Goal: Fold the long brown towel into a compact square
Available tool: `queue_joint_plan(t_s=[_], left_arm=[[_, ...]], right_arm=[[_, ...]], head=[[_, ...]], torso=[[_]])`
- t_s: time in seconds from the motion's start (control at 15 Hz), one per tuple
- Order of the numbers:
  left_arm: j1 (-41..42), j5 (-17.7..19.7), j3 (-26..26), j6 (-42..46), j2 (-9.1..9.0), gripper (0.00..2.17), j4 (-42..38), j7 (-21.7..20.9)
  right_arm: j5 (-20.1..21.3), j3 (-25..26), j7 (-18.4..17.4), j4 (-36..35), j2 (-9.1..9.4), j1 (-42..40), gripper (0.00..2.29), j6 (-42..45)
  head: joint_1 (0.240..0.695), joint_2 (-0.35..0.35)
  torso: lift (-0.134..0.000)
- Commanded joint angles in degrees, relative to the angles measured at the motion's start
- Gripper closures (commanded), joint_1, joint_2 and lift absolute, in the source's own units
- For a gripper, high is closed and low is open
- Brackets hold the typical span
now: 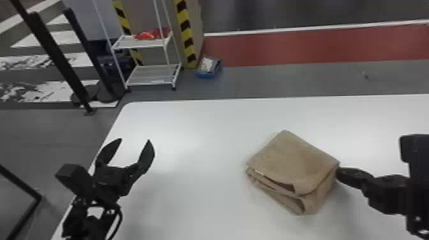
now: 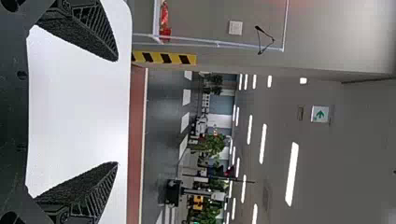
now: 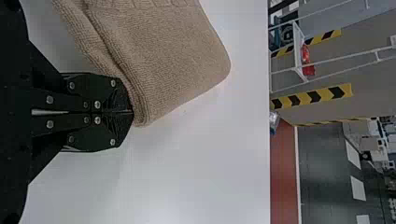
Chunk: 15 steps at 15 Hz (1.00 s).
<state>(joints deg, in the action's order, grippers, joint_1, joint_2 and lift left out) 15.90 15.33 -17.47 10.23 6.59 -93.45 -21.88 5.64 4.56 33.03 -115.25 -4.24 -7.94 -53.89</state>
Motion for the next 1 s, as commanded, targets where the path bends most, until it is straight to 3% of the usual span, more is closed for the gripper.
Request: queue_joint_plan(t_s=[0.0, 0.47, 0.67, 0.8, 0.93], left_arm=[[-0.3, 0.0, 0.2, 0.0, 0.0, 0.09, 0.4, 0.0], [-0.1, 0.0, -0.2, 0.0, 0.0, 0.09, 0.4, 0.0], [-0.1, 0.0, 0.1, 0.0, 0.0, 0.09, 0.5, 0.1], [-0.1, 0.0, 0.1, 0.0, -0.09, 0.09, 0.5, 0.1], [-0.1, 0.0, -0.2, 0.0, 0.0, 0.09, 0.5, 0.1]], right_arm=[[0.2, -2.8, -1.1, 3.6, 0.46, 4.2, 2.05, 0.0], [1.2, -9.0, -5.4, 18.8, 4.29, 14.6, 2.05, 9.5], [1.2, -10.2, -6.8, 23.7, 4.29, 17.0, 2.05, 13.8], [1.2, -9.9, -7.5, 24.0, 4.29, 16.9, 2.05, 16.0], [0.9, -8.2, -9.6, 19.4, 4.29, 14.2, 2.05, 16.7]], head=[[0.695, 0.183], [0.695, 0.239], [0.695, 0.26], [0.695, 0.262], [0.695, 0.259]], torso=[[-0.125], [-0.125], [-0.125], [-0.125], [-0.125]])
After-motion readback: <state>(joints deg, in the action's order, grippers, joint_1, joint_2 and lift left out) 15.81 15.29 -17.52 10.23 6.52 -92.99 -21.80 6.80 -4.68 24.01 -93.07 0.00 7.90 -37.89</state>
